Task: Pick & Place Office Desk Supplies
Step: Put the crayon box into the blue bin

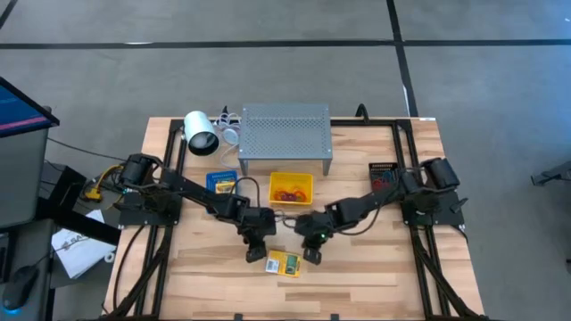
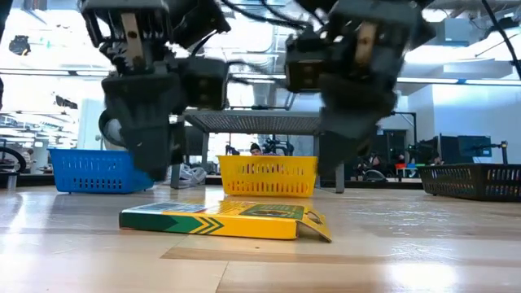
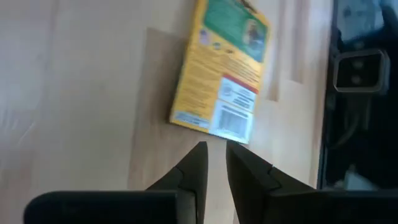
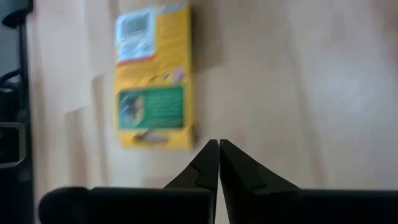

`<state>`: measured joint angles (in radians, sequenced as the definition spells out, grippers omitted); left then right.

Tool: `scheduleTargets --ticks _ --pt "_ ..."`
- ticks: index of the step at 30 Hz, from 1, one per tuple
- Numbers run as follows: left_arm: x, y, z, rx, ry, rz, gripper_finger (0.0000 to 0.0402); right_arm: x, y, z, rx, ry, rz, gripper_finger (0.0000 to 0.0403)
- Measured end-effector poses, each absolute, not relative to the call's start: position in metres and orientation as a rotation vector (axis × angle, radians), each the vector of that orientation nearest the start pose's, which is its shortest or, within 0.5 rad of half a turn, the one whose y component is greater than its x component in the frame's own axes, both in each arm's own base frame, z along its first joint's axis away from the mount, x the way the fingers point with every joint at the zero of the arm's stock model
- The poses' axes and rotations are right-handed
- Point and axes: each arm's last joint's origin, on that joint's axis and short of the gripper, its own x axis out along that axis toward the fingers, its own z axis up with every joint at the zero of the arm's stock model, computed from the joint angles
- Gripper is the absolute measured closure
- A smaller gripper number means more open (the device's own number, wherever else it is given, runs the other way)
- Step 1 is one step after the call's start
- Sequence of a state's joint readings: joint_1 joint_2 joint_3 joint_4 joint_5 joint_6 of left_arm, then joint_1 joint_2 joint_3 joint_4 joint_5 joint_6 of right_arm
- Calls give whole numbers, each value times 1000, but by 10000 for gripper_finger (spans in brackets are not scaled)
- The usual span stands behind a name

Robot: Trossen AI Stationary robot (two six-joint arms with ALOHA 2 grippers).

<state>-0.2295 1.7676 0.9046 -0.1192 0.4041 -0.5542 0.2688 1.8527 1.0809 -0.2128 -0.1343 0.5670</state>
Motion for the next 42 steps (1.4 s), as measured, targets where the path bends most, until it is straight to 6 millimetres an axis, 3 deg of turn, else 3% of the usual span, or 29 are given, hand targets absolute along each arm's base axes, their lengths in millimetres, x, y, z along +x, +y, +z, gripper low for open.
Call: scheduleTargets --ticks 5,13,22,25,32,42 --pt "309 -85 126 -702 1164 -275 343 338 120 149 547 1131 67 380" --pt "312 -101 131 -798 1096 -337 341 342 144 164 693 992 116 371" --pt "313 -101 131 -813 1079 -278 341 340 168 148 804 914 111 350" --pt "313 -100 130 -812 1079 -251 341 335 166 136 870 900 82 338" --pt "314 -100 121 -832 1109 -218 341 334 165 134 902 853 38 317" --pt "316 -99 112 -848 1122 -208 341 320 165 120 890 943 -41 293"
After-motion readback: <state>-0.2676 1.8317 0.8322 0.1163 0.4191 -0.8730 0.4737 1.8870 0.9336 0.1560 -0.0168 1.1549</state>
